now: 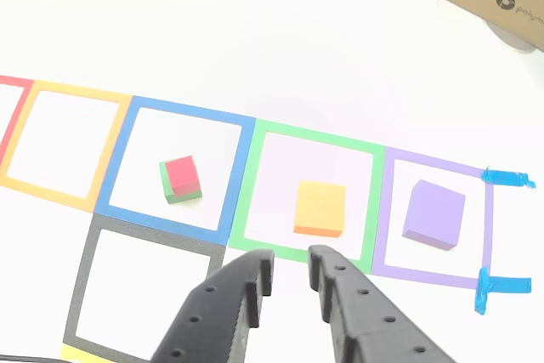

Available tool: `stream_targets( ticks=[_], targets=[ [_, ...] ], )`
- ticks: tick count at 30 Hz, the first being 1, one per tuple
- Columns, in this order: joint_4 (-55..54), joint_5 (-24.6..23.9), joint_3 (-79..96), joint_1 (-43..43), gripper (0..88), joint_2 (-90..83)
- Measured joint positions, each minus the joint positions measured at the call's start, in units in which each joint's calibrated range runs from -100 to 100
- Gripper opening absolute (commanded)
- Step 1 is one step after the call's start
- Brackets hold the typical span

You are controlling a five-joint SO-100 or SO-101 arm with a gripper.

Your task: Tower of hanoi

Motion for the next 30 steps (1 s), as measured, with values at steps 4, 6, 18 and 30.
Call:
stream_targets(
  ticks=[4, 6, 18, 30],
  targets=[
    [0.1, 0.2, 0.0, -0.6, 0.1, 0.1],
    [0.1, 0.0, 1.9, -1.3, 0.1, 0.1],
    [-13.1, 0.0, 30.0, -3.4, 14.1, -5.9],
    [-50.5, 0.0, 69.2, -3.6, 24.6, -12.4]
  ],
)
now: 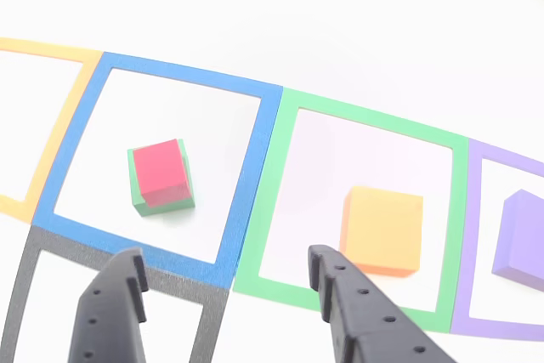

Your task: Tower of hanoi

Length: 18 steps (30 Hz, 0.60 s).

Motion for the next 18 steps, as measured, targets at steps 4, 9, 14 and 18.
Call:
stream_targets(
  ticks=[4, 9, 14, 18],
  targets=[
    [-18.0, 0.0, 12.0, 0.0, 25.3, 0.3],
    [-39.3, 0.0, 22.6, -2.2, 26.5, 2.3],
    [-53.0, 0.0, 28.7, -2.3, 26.6, 6.6],
    [-63.3, 0.0, 32.1, -1.2, 27.3, 12.3]
  ],
)
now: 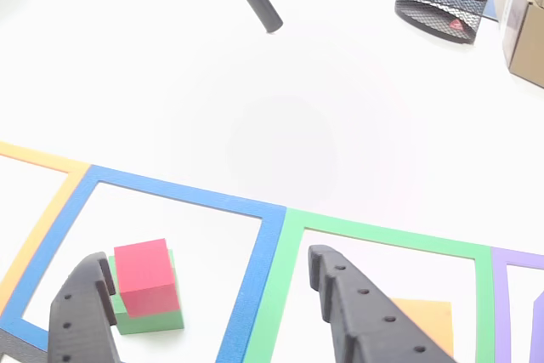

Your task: Tower of hanoi

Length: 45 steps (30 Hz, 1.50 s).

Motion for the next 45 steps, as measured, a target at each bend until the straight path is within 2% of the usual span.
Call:
stream_targets(
  ticks=[6, 17, 24, 45],
  targets=[
    [-14.9, 0.0, 3.2, 0.6, 28.5, 10.5],
    [-31.7, 0.0, 2.9, -2.1, 29.7, 27.0],
    [-41.6, 0.0, -3.1, -2.5, 29.7, 42.5],
    [-47.2, 0.0, -16.4, -5.9, 29.7, 59.1]
  ],
)
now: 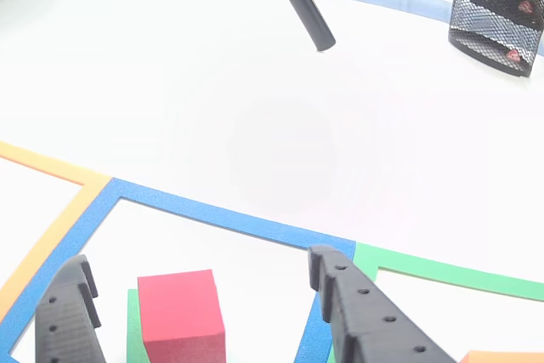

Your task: Tower of hanoi

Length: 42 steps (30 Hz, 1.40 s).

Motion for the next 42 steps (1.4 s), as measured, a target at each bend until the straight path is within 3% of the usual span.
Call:
stream_targets(
  ticks=[33, 42],
  targets=[
    [-3.3, 0.0, 1.2, -3.4, 25.5, 5.3],
    [-3.4, 0.0, 0.5, -4.6, 18.1, 5.4]
  ],
)
